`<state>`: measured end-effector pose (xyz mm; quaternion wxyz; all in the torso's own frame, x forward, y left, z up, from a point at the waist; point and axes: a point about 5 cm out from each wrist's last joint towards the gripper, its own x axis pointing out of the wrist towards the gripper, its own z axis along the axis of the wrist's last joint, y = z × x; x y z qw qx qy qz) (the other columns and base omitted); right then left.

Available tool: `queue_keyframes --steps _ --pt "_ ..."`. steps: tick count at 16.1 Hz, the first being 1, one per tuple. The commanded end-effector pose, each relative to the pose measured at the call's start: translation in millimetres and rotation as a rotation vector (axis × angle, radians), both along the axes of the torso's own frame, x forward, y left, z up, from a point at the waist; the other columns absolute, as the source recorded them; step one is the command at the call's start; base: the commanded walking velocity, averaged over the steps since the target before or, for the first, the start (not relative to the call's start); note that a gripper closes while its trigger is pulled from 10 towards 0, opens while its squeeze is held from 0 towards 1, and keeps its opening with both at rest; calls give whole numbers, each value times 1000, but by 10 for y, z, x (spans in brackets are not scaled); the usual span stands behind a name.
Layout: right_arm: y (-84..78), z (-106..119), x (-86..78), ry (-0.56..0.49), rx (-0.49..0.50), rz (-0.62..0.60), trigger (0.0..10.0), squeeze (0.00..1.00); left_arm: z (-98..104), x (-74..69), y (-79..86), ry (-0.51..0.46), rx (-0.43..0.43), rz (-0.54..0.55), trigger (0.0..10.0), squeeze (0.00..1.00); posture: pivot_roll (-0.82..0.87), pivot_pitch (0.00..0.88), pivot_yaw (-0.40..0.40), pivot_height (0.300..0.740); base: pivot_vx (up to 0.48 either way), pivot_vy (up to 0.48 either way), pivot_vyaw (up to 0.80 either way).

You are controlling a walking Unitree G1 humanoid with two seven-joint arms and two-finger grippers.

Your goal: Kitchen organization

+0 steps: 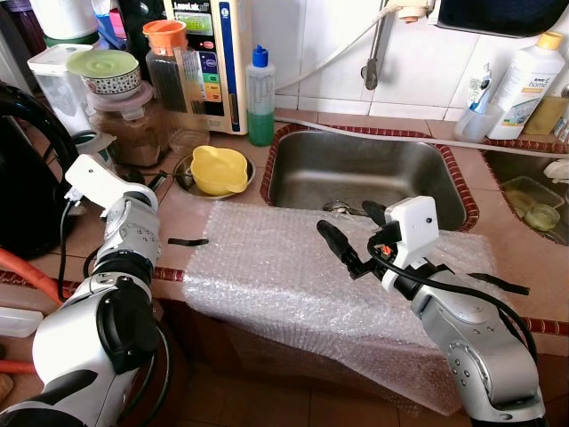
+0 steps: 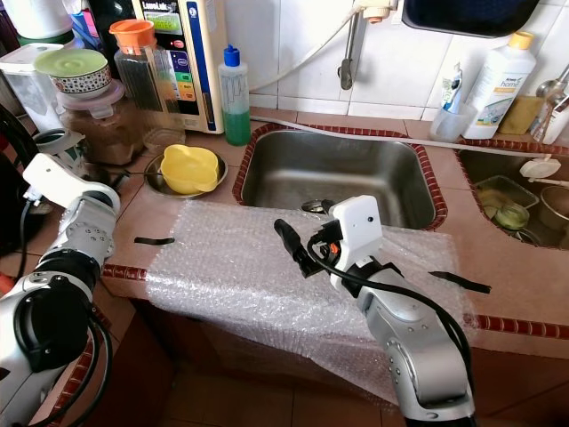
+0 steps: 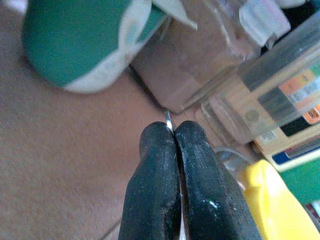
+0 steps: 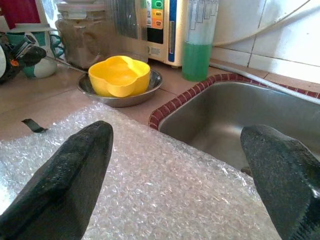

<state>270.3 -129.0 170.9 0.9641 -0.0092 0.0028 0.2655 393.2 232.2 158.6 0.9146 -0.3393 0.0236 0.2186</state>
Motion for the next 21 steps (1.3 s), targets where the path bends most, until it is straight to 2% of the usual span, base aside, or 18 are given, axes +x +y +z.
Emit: queue_keyframes --steps 1,2,5,7,9,11,15,17,18,19,20,21 --pt "-6 29 20 -13 -2 -4 10000 0 107 18 42 -26 44 18 0 0 -116 0 42 740 0 0 0" --pt "-2 30 26 -14 -1 -4 10000 0 163 30 34 -53 79 12 0 0 -110 0 42 740 0 0 0" --pt "36 43 68 -25 9 0 10000 0 550 106 -147 -251 280 -77 0 0 -91 0 43 740 0 0 0" --pt "48 44 82 -28 12 2 10000 0 651 119 -220 -299 337 -107 0 0 -83 0 46 740 0 0 0" --pt "75 49 109 -36 22 3 10000 0 841 119 -344 -384 458 -140 0 0 -74 0 52 740 0 0 0" --pt "84 52 128 -41 33 -4 10000 0 949 89 -408 -432 566 -141 0 0 -70 0 60 740 0 0 0" --pt "71 49 149 -45 46 -19 10000 0 1062 43 -412 -470 687 -105 0 0 -66 0 70 740 0 0 0" --pt "66 46 158 -48 49 -24 10000 0 1109 41 -444 -493 676 -118 0 0 -65 0 72 740 0 0 0" --pt "60 44 169 -50 54 -30 10000 0 1132 50 -510 -510 629 -153 0 0 -63 0 75 740 0 0 0" --pt "53 47 182 -54 58 -39 10000 0 1142 75 -615 -529 516 -227 0 0 -60 0 76 740 0 0 0" --pt "37 60 207 -60 67 -59 10000 0 1111 110 -722 -539 320 -307 0 0 -57 0 77 740 0 0 0" --pt "29 67 217 -63 71 -69 10000 0 1093 120 -761 -542 249 -338 0 0 -57 0 77 740 0 0 0"
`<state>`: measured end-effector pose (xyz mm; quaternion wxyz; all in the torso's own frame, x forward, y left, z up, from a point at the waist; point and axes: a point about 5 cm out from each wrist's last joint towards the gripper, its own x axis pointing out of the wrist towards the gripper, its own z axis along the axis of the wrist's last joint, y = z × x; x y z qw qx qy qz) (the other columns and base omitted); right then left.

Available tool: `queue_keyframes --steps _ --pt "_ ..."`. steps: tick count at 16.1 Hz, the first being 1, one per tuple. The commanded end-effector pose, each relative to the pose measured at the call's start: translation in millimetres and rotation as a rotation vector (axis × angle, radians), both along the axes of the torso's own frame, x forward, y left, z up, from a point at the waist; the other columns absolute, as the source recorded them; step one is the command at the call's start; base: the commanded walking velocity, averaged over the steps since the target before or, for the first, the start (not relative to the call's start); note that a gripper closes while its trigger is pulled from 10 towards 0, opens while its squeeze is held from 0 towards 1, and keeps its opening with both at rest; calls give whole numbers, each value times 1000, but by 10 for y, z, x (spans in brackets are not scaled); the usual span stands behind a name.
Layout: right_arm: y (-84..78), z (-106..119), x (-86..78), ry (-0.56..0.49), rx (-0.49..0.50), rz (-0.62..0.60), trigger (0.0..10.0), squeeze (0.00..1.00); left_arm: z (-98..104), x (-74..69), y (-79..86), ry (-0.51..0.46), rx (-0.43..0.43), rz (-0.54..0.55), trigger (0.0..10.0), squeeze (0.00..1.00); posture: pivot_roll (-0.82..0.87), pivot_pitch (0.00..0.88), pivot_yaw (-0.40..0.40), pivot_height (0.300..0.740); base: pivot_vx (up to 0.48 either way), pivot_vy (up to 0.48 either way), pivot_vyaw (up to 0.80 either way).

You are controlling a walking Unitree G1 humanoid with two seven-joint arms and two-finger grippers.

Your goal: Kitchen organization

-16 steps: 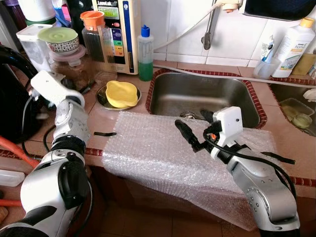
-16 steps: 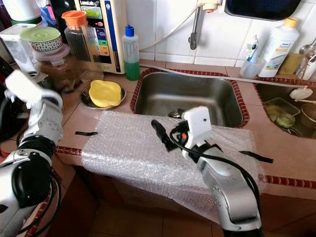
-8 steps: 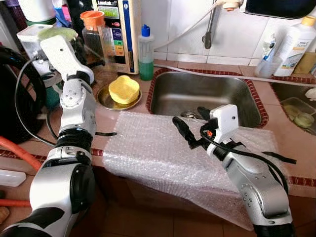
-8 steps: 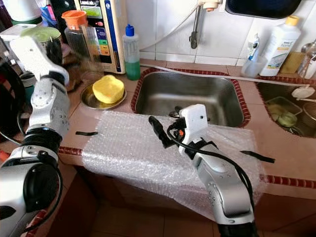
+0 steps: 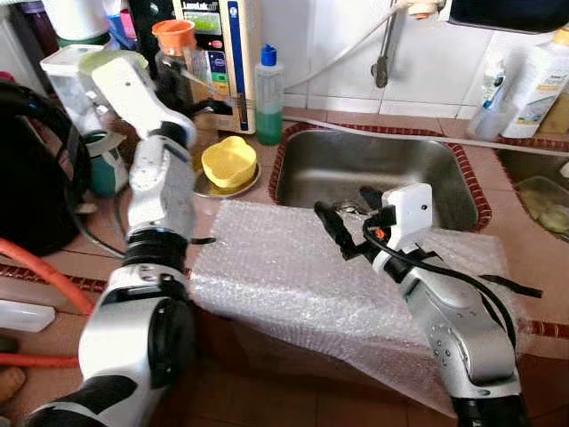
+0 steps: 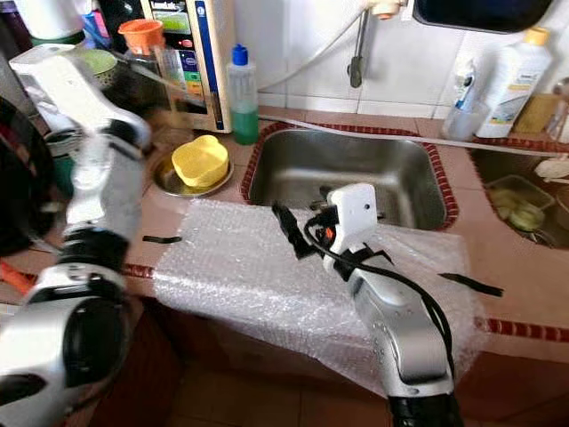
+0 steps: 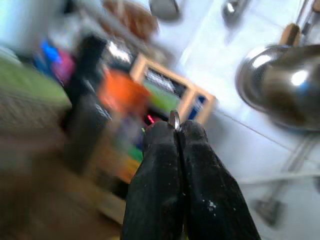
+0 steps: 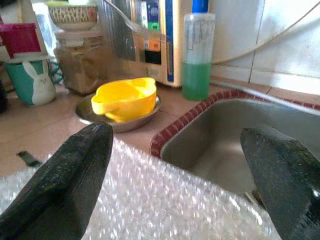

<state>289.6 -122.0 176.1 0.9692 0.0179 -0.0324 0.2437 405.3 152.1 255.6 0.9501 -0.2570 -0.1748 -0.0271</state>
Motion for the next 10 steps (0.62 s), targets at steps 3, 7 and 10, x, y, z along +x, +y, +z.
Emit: queue_keyframes --steps 3,7,10 --pt "-111 40 93 -5 48 -82 10000 0 -47 -10 -175 50 -221 -174 0 0 -52 0 78 740 0 0 0" --pt "-209 84 211 54 263 -173 10000 0 -167 -96 -426 100 -306 -309 0 0 -43 0 73 740 0 0 0" --pt "-181 64 272 -48 -79 -114 10000 0 -296 -181 -673 170 -286 -381 0 0 -42 0 74 740 0 0 0"
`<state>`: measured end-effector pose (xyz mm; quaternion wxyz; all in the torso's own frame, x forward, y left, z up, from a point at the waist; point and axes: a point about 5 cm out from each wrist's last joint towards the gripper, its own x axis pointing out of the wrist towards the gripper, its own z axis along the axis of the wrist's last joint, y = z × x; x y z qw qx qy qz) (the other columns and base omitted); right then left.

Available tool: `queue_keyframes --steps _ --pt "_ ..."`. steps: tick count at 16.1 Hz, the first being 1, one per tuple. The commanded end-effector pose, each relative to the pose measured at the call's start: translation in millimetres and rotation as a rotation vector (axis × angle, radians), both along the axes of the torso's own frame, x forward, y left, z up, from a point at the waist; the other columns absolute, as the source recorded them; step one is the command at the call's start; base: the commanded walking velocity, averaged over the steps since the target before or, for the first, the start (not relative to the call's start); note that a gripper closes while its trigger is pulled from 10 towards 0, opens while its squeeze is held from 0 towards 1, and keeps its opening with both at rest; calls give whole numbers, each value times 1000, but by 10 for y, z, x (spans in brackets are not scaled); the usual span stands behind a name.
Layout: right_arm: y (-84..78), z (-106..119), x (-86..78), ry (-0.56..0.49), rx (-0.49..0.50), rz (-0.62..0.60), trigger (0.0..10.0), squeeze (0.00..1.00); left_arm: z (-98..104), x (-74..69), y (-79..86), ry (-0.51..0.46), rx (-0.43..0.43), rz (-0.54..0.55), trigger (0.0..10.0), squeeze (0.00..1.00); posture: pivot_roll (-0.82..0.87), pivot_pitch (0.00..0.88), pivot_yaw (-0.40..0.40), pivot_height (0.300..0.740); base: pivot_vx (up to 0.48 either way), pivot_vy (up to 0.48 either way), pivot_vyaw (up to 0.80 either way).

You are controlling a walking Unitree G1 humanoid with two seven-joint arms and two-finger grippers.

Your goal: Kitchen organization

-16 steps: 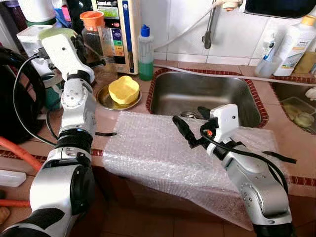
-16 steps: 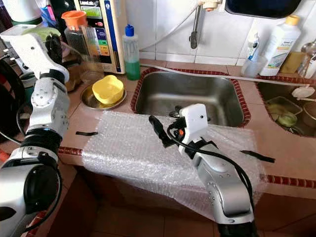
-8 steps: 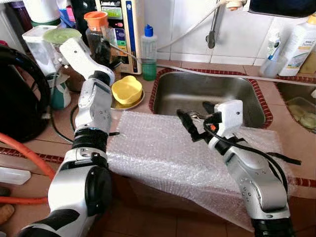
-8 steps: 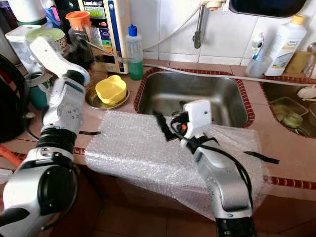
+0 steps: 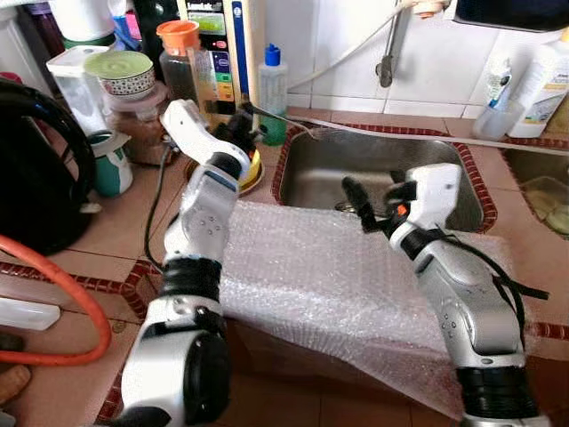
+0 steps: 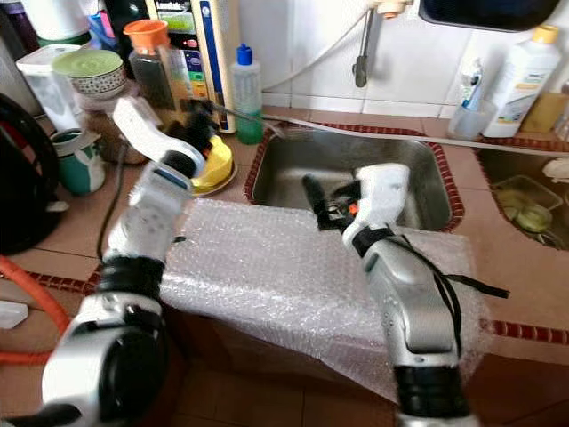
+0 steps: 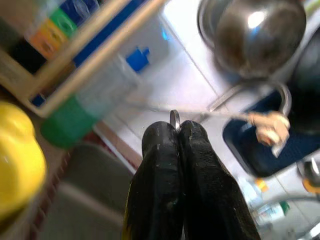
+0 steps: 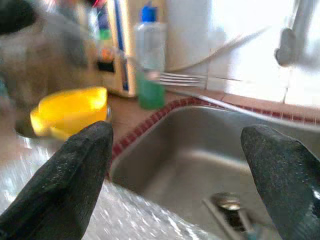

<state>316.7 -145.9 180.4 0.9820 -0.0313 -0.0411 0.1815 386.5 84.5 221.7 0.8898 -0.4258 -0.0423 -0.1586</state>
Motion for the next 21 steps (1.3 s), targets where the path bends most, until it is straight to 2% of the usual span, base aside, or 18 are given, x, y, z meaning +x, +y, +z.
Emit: queue_keyframes --steps 1,4,8,11,15,16,17,21 --pt "53 31 59 -51 -134 57 10000 0 -18 -73 -170 20 17 -62 0 0 -40 0 77 740 0 0 0" --pt "6 85 184 -133 -316 44 10000 0 -72 -175 -392 41 43 -143 0 0 -33 0 82 740 0 0 0" --pt "-25 116 313 -196 -433 3 10000 0 -59 -241 -453 47 56 -174 0 0 -24 0 85 740 0 0 0" --pt "79 118 453 -231 -463 -46 10000 0 -40 -288 -490 54 68 -207 0 0 -17 0 89 740 0 0 0" --pt "246 -17 591 -164 -435 -34 10000 0 -48 -333 -528 66 70 -228 0 0 -12 0 94 740 0 0 0" --pt "265 -37 613 -161 -436 -41 4510 0 -42 -341 -536 67 73 -234 0 0 -9 0 93 740 0 0 0" --pt "287 -54 644 -162 -452 -50 0 0 -35 -352 -544 66 78 -240 0 0 -6 0 92 740 0 0 0" --pt "273 -95 681 -146 -445 -77 0 0 -41 -357 -513 71 81 -232 0 0 0 0 90 740 0 0 0"
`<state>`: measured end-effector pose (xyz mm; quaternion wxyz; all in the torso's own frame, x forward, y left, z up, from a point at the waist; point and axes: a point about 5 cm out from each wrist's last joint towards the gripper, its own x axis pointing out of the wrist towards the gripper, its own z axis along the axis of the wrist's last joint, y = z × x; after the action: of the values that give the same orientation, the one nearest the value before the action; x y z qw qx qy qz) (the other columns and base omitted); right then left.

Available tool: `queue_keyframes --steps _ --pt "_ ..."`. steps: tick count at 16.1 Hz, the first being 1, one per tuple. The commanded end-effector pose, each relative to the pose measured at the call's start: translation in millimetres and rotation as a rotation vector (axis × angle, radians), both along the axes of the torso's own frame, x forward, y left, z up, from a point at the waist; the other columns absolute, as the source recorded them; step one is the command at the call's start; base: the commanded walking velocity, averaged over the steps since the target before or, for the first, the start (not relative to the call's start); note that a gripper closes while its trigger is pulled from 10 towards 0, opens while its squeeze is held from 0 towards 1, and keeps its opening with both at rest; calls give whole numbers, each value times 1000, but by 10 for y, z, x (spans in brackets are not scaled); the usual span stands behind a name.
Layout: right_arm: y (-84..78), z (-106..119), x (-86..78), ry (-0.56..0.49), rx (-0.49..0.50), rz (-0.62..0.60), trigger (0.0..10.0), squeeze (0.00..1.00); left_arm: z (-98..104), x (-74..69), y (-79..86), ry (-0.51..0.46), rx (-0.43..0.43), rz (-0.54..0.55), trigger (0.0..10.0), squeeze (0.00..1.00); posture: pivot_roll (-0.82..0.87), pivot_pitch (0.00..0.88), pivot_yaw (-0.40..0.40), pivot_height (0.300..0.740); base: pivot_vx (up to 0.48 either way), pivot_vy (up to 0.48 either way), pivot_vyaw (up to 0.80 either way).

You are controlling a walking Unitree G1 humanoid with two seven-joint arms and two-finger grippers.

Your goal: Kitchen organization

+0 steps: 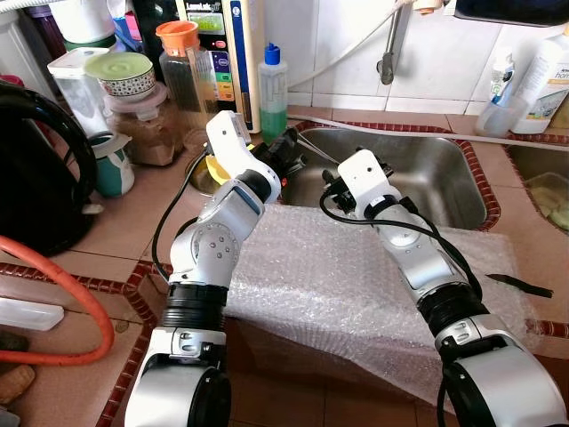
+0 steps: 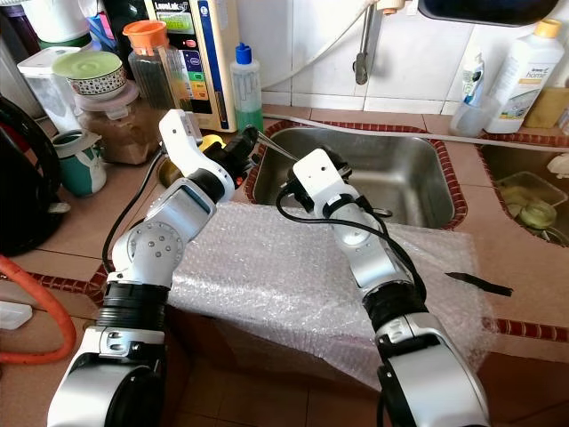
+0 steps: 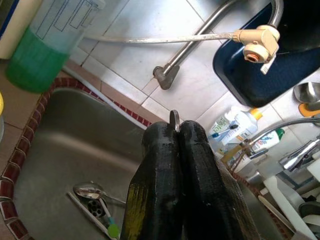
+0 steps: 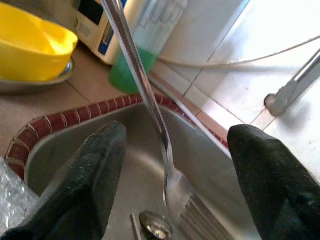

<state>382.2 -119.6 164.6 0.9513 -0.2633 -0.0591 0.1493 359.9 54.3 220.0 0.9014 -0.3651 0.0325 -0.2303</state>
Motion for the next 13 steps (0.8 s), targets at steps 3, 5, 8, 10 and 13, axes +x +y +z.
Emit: queue_keyframes --steps 3,5,8,10,13 --pt "18 12 23 -18 9 2 0 0 -38 -114 -225 33 -62 -53 0 0 -6 0 93 740 0 0 0" --pt "8 -21 13 -14 8 -1 0 0 -62 -124 -256 40 -55 -65 0 0 -7 0 94 740 0 0 0" --pt "-32 -49 5 -10 14 -9 0 0 -84 -137 -274 42 -36 -76 0 0 -13 0 99 740 0 0 0" --pt "-43 -56 6 -8 15 -13 0 0 -87 -139 -272 41 -30 -76 0 0 -11 0 99 740 0 0 0" --pt "-36 -74 3 -6 20 -13 0 0 -92 -147 -266 37 -19 -79 431 0 -8 0 98 740 0 0 0"
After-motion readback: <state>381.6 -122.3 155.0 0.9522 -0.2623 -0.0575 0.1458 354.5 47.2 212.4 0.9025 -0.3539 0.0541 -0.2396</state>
